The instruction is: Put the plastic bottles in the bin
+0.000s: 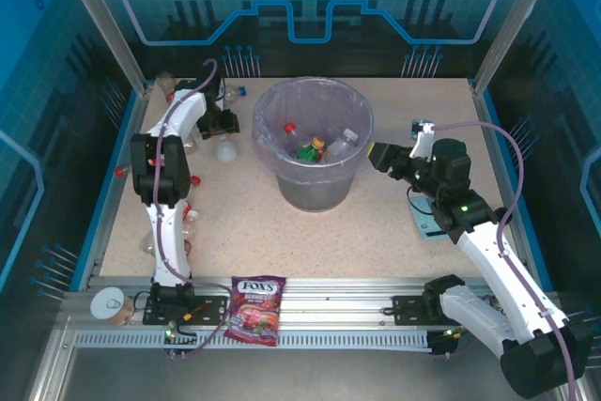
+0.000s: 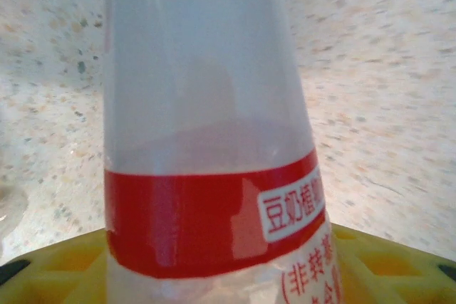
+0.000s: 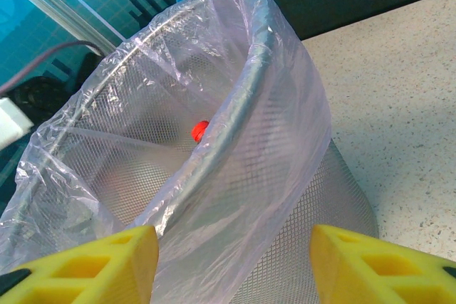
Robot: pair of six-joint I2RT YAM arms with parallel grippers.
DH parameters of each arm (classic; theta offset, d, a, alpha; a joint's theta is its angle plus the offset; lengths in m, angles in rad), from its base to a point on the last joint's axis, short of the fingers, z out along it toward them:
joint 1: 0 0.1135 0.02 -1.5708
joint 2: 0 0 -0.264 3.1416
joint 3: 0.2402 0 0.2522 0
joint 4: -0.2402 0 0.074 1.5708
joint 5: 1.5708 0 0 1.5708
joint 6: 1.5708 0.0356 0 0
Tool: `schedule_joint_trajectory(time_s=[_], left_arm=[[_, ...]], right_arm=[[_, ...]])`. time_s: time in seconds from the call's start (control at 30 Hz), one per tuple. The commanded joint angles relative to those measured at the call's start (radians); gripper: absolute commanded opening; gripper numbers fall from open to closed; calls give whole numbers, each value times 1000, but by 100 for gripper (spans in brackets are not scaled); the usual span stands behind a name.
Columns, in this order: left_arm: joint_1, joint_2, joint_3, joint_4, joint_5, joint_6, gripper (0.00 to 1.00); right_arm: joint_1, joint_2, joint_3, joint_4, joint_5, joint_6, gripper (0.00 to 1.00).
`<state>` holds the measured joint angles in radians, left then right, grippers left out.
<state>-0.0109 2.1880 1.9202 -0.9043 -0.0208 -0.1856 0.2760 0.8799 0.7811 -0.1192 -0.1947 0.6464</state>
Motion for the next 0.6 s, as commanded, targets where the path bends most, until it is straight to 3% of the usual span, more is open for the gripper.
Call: schedule_joint_trajectory(time_s=[0.0, 0.4, 0.57], left_arm=[[1, -149, -43, 43, 39, -32, 56], [-13, -554, -137, 119, 17, -57, 49], [-111, -700, -96, 146, -13, -57, 45]], right_arm=[[2, -13, 24, 27, -19, 1, 59], [2, -1, 3, 100, -57, 31, 60], [3, 4, -9, 118, -41, 39, 63]])
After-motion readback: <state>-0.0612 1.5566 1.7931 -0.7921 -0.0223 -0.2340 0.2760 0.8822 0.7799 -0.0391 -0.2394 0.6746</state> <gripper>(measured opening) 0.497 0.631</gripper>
